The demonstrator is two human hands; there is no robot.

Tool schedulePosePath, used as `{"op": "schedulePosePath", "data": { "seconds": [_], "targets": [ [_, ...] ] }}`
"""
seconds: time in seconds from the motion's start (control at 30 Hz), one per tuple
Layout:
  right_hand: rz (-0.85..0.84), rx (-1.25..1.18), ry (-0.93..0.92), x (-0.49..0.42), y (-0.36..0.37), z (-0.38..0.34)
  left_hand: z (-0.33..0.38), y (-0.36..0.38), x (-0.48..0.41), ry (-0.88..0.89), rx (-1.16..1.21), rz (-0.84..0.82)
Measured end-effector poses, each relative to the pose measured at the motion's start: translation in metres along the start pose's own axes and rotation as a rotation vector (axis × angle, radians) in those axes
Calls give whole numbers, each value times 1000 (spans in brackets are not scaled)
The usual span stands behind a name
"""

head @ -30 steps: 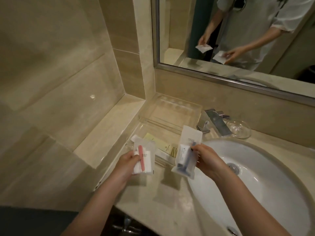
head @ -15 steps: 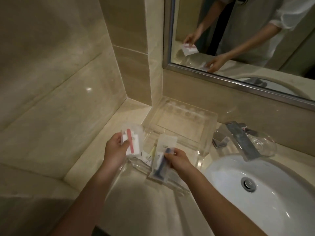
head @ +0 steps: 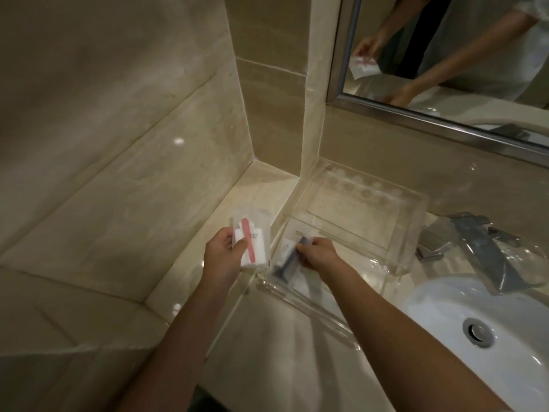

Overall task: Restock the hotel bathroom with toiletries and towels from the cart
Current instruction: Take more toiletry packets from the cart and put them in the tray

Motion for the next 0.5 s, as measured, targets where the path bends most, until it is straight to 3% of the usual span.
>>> {"op": "schedulePosePath", "data": {
  "seconds": [0.23, 0.5],
  "targets": [
    [63, 244, -25, -10, 2, -1, -4, 5, 2, 44, -49, -4],
    [187, 496, -241, 7, -13, 2, -10, 15, 9, 38, -48, -34]
  ]
}}
Point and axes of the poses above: each hand's wrist, its own x-axis away from the middle knuckle, its own y-axis out of the palm, z = x × y, the point moved 3 cm from there along -x, towards the middle knuckle, and after that the axes turned 4 degrees about -y, right-handed, at the moved point
